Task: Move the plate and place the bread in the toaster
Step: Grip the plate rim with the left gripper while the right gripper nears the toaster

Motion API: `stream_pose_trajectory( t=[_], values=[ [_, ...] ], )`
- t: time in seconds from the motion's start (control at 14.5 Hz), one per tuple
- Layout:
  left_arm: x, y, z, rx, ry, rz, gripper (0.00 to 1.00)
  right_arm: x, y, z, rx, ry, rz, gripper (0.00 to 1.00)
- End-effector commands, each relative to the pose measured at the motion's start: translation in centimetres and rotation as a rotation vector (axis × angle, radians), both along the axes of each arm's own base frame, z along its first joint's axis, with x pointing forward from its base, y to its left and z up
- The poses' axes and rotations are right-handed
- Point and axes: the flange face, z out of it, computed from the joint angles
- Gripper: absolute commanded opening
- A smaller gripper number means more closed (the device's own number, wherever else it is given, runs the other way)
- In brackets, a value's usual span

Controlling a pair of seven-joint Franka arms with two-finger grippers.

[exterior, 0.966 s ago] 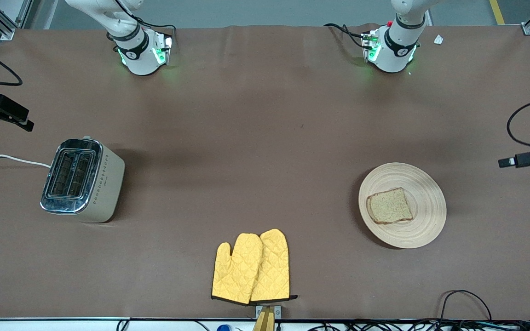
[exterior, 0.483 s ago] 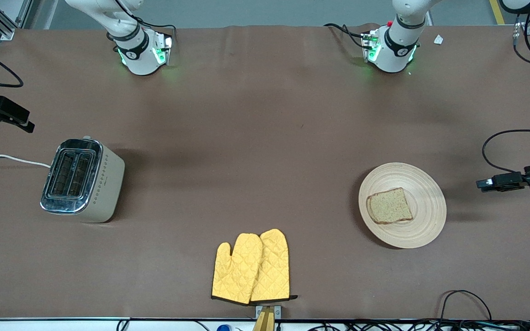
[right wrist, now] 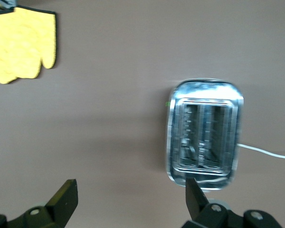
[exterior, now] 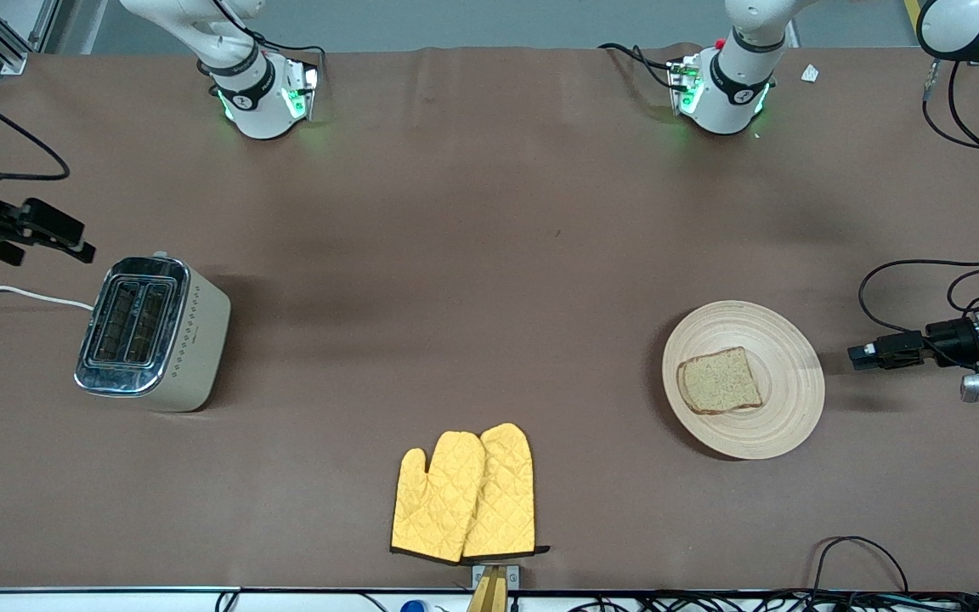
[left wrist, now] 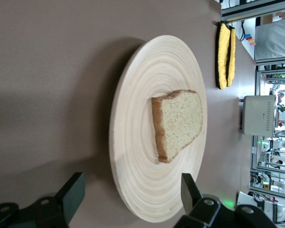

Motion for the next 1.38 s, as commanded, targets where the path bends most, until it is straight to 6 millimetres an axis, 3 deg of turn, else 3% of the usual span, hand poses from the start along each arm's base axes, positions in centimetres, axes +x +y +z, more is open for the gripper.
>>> stream_pose_trajectory(
  t=[0.0,0.21,0.55,1.03,1.1,1.31],
  values=[
    [0.4,0.0,-1.7,-0.007,-0.033,0.024,0.88,0.7,1.1,-3.7,0.102,0.01,-0.055,1.0],
    [0.5,-0.5,-3.6,-0.022,-0.064,0.033,0.87,2.0,4.6,-8.5,0.141,0.042,-0.092,1.0],
    [0.6,-1.7,-4.1,-0.043,-0.057,0.014,0.86,2.9,8.9,-13.2,0.131,0.152,-0.179,1.0],
    [1.1,-4.0,-4.5,-0.07,-0.043,-0.009,0.69,4.5,10.5,-19.4,0.118,0.207,-0.206,1.0],
    [1.1,-4.1,-4.8,-0.072,-0.039,-0.01,0.64,5.0,11.4,-20.4,0.12,0.193,-0.208,1.0],
    [1.2,-4.6,-5.0,-0.071,-0.04,-0.023,0.2,5.6,13.0,-21.3,0.211,0.19,-0.267,1.0]
  ],
)
